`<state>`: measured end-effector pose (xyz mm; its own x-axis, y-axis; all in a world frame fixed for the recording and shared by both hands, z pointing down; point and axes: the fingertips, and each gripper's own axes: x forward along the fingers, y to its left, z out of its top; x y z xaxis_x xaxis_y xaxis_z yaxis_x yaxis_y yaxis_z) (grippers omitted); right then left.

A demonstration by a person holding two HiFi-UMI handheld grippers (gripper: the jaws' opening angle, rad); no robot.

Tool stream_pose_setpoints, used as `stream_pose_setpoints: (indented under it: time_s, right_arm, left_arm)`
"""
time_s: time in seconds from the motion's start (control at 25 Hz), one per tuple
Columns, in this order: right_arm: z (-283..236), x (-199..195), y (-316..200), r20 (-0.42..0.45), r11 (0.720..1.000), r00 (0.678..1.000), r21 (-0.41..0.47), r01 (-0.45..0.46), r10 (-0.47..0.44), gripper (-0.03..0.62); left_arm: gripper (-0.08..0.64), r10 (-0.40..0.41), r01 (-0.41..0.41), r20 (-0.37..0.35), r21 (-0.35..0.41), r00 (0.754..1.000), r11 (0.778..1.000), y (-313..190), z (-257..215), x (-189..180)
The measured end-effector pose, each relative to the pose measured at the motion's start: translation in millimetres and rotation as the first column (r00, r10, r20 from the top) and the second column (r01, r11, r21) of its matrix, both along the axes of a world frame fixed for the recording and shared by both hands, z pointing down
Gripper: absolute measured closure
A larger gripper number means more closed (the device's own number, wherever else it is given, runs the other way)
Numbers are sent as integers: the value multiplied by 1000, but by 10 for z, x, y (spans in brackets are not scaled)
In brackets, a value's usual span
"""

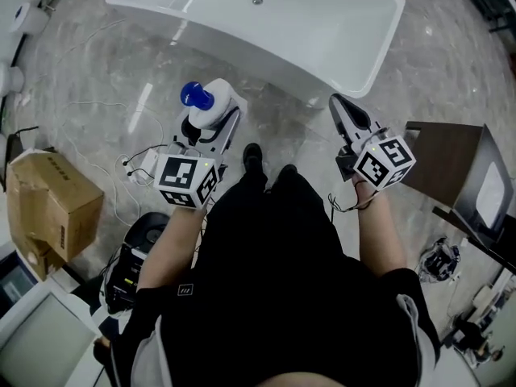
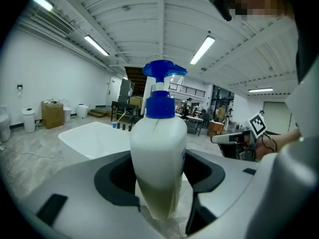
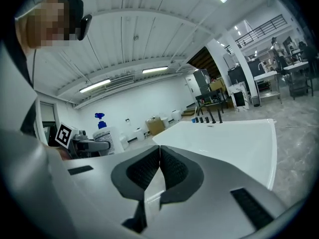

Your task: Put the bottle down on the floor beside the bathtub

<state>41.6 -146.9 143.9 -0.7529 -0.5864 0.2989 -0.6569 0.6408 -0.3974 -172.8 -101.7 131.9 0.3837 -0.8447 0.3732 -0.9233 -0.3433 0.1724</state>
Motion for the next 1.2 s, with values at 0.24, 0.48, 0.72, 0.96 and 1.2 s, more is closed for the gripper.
stream_pose_setpoints:
  time_s: [0.24, 0.48, 0.72, 0.96, 1.2]
  right_arm:
    - [355, 105, -34, 38, 998, 999, -59, 3, -1, 563]
    - [665, 254, -3, 59, 996, 998, -90, 9, -3, 563]
    - [1125, 331, 142, 21, 993, 1000, -118, -3, 5, 563]
    - [1778, 292, -19, -74, 991, 997, -134, -4, -6, 565]
    - [2460, 149, -359, -98, 985, 994, -161, -64, 49, 563]
  left_arm:
    - [288, -17, 17, -9, -26, 1000, 1000, -275, 173, 289]
    - [288, -5, 6, 2, -57, 1000, 998, -371, 468, 558]
    - [288, 20, -20, 12, -62, 1000, 998, -451, 913, 741]
    - [288, 36, -40, -30, -130, 999, 991, -739, 1622, 750]
    - [288, 80, -81, -11, -169, 997, 982, -1000, 2247, 603]
